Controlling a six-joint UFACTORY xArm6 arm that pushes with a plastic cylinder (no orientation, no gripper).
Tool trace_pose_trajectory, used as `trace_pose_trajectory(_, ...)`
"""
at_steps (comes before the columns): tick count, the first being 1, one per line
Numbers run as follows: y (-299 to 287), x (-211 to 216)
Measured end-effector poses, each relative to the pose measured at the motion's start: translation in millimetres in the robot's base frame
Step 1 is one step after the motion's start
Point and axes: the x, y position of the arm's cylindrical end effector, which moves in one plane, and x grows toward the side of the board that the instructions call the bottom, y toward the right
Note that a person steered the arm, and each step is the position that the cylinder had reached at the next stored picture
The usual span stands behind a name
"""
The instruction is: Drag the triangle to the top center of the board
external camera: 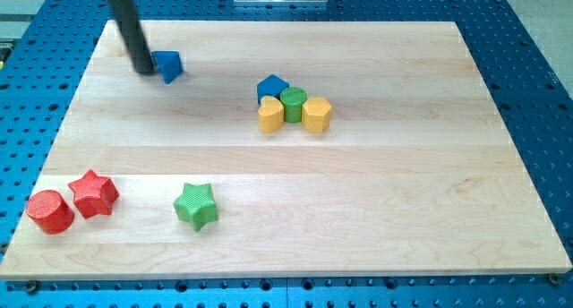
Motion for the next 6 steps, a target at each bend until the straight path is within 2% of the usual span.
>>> trace_pose_trajectory(1,66,-2)
trace_pose_trajectory(2,-5,26)
trace_pose_trajectory(3,56,54)
trace_pose_trajectory(4,115,22)
trace_pose_trajectory(5,139,-18)
trace_pose_trajectory(6,111,-22)
